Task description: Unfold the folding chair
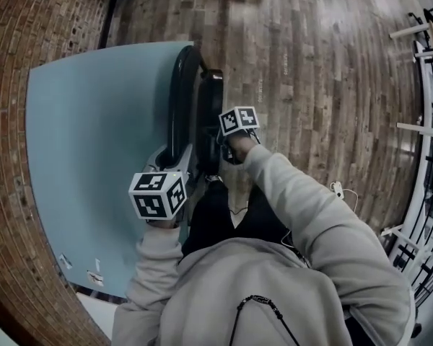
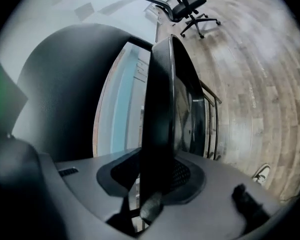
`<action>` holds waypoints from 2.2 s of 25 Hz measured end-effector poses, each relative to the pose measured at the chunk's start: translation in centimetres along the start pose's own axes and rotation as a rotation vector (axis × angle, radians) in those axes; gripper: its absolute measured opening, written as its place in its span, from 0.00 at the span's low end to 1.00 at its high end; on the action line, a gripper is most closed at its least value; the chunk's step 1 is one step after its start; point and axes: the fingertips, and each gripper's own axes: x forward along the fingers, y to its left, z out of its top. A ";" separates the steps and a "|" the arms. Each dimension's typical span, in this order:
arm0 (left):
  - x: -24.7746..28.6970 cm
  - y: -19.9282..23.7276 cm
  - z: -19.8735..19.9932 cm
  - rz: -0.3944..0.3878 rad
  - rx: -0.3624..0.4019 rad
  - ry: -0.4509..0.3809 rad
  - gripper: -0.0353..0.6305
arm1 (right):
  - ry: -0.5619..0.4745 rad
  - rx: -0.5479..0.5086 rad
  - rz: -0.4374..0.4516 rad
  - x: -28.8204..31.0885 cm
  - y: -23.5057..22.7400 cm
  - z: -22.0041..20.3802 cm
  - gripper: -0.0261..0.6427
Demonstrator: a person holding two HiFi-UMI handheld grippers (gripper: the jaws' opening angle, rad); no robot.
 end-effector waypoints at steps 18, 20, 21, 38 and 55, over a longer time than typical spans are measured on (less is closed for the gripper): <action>7.6 -3.9 -4.9 0.005 -0.140 -0.017 0.18 | 0.071 -0.098 0.379 -17.0 -26.7 -0.5 0.25; 8.8 -3.7 -5.8 0.005 -0.188 -0.012 0.17 | 0.054 -0.087 0.514 -17.9 -29.3 -1.1 0.25; 9.5 -3.7 -6.1 0.000 -0.204 -0.009 0.16 | 0.051 -0.080 0.558 -18.2 -31.0 -1.3 0.25; 21.7 -10.3 -12.0 -0.035 -0.277 0.050 0.16 | -0.064 -0.039 0.780 -18.8 -58.4 -2.7 0.32; 19.2 -6.3 -7.3 0.061 0.081 -0.074 0.71 | -0.452 -0.044 0.000 -27.2 -64.0 -0.9 0.55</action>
